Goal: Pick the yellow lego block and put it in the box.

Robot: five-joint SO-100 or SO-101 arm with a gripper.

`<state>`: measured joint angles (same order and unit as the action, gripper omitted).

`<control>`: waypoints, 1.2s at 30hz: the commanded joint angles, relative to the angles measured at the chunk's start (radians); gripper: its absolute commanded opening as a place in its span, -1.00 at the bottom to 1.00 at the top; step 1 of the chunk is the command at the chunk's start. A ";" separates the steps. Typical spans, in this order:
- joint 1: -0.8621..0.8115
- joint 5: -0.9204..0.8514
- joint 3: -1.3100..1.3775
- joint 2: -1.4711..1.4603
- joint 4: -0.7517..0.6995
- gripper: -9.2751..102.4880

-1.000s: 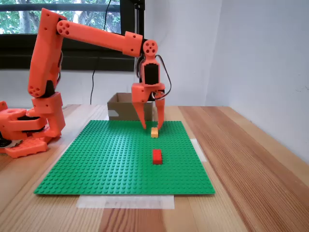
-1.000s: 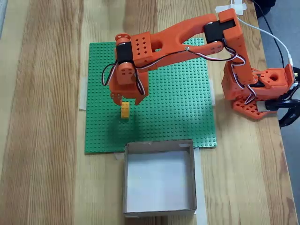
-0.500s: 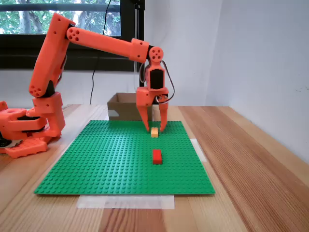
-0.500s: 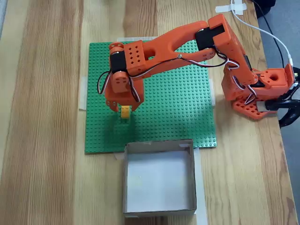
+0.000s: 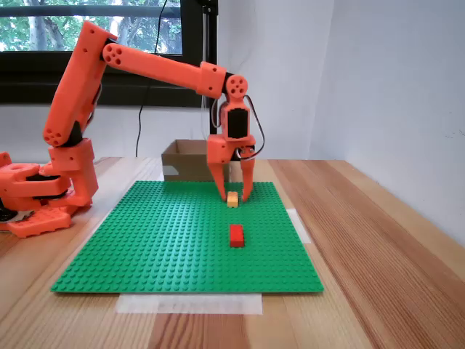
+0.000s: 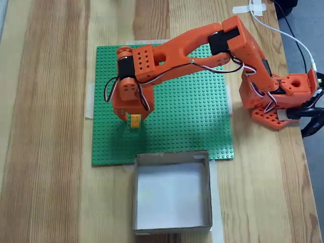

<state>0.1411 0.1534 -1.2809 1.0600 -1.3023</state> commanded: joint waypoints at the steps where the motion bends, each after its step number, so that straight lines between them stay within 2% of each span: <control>1: 0.005 0.005 0.020 0.003 0.009 -0.57; 18: 0.021 -0.018 -0.031 0.011 0.058 -0.72; 25: 0.020 -0.044 -0.046 0.044 0.055 -0.85; 36: 0.005 -0.083 -0.135 0.218 0.038 -0.85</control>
<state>0.1549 0.0798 -1.4159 1.1873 -1.2533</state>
